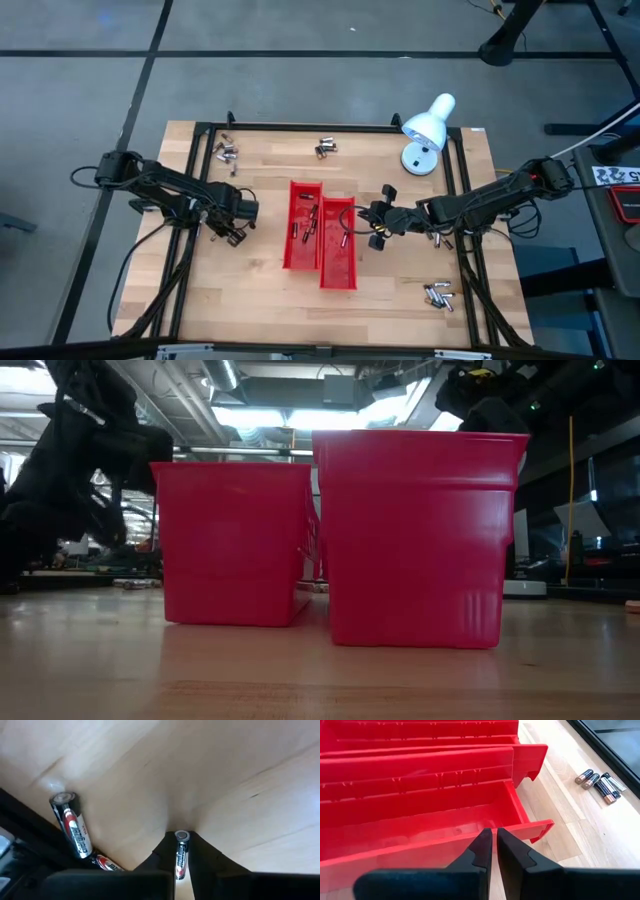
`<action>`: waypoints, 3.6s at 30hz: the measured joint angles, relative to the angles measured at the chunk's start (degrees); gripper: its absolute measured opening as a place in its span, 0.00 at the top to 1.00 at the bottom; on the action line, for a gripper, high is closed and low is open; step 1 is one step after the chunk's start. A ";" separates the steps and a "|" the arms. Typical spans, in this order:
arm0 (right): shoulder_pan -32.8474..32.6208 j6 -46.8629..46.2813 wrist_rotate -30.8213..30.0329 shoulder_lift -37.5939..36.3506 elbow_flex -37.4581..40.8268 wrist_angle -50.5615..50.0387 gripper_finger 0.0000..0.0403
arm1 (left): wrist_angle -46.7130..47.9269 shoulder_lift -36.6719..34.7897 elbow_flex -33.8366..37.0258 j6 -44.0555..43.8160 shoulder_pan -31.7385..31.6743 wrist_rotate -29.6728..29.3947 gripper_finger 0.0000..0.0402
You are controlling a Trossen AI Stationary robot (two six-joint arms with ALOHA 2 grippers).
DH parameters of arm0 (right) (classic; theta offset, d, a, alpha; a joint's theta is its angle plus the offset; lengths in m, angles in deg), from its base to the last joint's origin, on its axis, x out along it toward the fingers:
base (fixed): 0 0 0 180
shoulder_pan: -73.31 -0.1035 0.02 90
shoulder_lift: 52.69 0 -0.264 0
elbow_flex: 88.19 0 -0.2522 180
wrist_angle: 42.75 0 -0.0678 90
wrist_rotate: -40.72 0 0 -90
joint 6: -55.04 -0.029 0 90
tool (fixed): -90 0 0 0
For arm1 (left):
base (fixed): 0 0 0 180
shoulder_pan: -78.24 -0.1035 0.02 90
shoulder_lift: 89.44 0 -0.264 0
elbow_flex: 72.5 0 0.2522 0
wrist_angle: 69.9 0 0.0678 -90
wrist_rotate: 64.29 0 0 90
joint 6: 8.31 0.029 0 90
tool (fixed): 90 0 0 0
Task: Sort batteries
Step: Put the silver battery into the right red bin, then put the black battery into the left red bin
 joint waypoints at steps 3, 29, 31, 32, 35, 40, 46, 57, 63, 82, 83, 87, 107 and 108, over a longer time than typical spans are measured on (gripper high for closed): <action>0.00 0.23 -0.11 0.00 0.00 -0.48 0.92 | -5.61 -1.84 -3.19 0.65 0.02 -3.63 0.94; 0.00 2.84 -9.61 0.02 -0.02 2.18 0.92 | -65.36 -4.86 -12.89 47.02 -2.63 -8.95 0.95; 0.00 2.90 -11.00 -0.06 -0.02 2.08 0.92 | -71.18 -0.81 -12.91 47.39 -2.61 -6.47 0.95; 0.00 2.94 -11.85 -0.27 -0.02 1.92 0.92 | -73.59 1.46 -12.91 47.35 -2.63 -5.55 0.95; 0.00 2.95 -14.77 -1.26 -0.02 1.43 0.92 | -78.02 8.64 -14.70 46.65 -2.70 -3.26 0.95; 0.00 2.95 -18.11 -4.31 -0.02 0.55 0.92 | -73.64 18.92 -21.59 46.33 -2.67 -1.20 0.95; 0.00 3.02 -18.25 -7.57 -0.04 0.31 0.92 | -65.35 23.94 -27.88 46.93 -2.67 -0.65 0.94; 0.00 11.63 -14.92 -8.17 -0.04 -1.79 0.92 | -64.33 24.19 -28.43 49.78 -2.26 -0.66 0.72; 0.00 6.63 -12.67 -8.51 -0.33 -1.30 0.92 | -62.12 19.75 -28.43 53.41 -2.41 -2.04 0.68; 8.44 -33.84 14.64 -9.05 -11.89 -59.51 0.89 | -76.58 -15.84 -0.80 55.45 -1.70 -19.88 0.76; 9.25 -34.79 16.27 -9.05 -11.32 -59.98 0.87 | -78.37 -17.42 0.95 55.17 -1.58 -19.98 0.76; 12.44 -36.60 20.71 -9.05 -8.60 -59.88 0.73 | -81.92 -21.70 6.88 54.62 -0.55 -20.06 0.76; 16.09 -42.47 30.85 -9.01 6.94 -53.69 0.42 | -80.96 -24.11 7.97 57.85 -0.42 -21.92 0.76; 16.09 -42.57 31.27 -9.01 7.69 -52.93 0.42 | -80.94 -24.11 7.97 57.85 -0.42 -21.92 0.76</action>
